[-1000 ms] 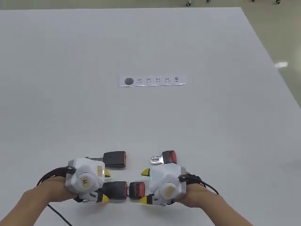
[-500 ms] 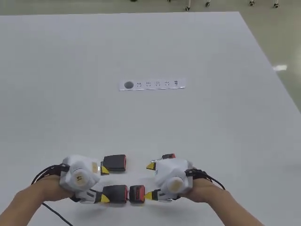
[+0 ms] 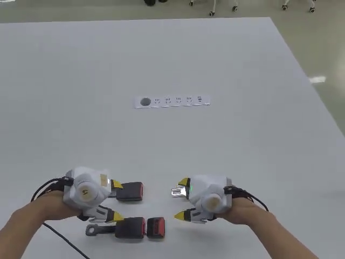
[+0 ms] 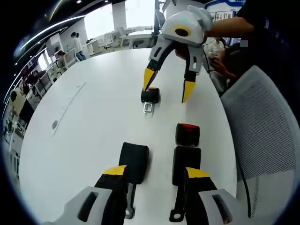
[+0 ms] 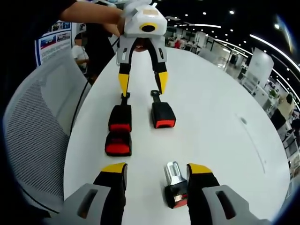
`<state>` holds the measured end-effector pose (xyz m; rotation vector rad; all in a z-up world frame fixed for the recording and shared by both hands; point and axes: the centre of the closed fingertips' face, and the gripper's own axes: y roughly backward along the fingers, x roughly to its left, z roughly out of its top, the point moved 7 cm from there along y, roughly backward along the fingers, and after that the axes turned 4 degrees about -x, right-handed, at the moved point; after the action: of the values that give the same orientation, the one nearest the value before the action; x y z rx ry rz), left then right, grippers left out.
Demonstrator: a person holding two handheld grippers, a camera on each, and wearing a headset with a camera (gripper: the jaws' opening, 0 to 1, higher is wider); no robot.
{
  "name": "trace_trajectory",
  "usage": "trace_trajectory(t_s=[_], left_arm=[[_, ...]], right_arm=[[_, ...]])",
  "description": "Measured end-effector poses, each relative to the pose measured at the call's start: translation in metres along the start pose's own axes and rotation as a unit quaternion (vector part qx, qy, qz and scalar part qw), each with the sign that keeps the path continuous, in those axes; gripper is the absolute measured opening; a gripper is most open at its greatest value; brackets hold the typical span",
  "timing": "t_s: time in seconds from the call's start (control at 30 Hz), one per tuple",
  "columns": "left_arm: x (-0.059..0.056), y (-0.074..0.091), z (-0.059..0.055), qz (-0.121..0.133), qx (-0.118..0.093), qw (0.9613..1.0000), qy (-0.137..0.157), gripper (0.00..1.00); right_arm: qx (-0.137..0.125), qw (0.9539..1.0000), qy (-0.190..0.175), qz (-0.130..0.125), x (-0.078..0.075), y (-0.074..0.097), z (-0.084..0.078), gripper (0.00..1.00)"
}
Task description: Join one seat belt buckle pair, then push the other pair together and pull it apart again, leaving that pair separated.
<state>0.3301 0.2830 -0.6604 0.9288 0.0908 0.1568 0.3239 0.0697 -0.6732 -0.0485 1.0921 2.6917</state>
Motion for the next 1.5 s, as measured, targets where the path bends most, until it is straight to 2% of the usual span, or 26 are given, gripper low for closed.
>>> trace_trajectory(t_s=[0.3,0.4,0.6,0.83,1.0,1.13,1.2,1.5], left_arm=[[0.025,0.0,-0.004,-0.004,0.019,0.9998,-0.01,0.48],[0.028,-0.002,-0.002,-0.008,0.026,0.9996,-0.012,0.48],[0.04,-0.006,-0.007,-0.012,0.044,0.9988,-0.016,0.47],[0.043,-0.015,-0.006,-0.024,0.063,0.9974,-0.023,0.43],[0.047,-0.027,-0.013,-0.03,0.085,0.9953,-0.035,0.41],[0.046,-0.03,-0.014,-0.033,0.105,0.9928,-0.048,0.41],[0.049,-0.036,-0.019,-0.031,0.115,0.9913,-0.055,0.4],[0.046,-0.039,-0.017,-0.038,0.12,0.9905,-0.056,0.35]], right_arm=[[0.006,0.9998,-0.011,-0.015,-0.026,0.011,-0.013,0.5],[0.013,0.9997,-0.012,-0.014,-0.033,0.012,-0.021,0.5],[0.037,0.9993,-0.007,-0.001,-0.04,0.013,-0.033,0.51],[0.062,0.998,0.001,0.016,-0.045,0.014,-0.045,0.5],[0.075,0.9966,0.015,0.03,-0.043,0.014,-0.046,0.48],[0.079,0.9958,0.026,0.037,-0.043,0.01,-0.048,0.46],[0.082,0.9953,0.033,0.039,-0.042,0.008,-0.049,0.45],[0.094,0.9939,0.028,0.051,-0.045,-0.001,-0.058,0.39]])
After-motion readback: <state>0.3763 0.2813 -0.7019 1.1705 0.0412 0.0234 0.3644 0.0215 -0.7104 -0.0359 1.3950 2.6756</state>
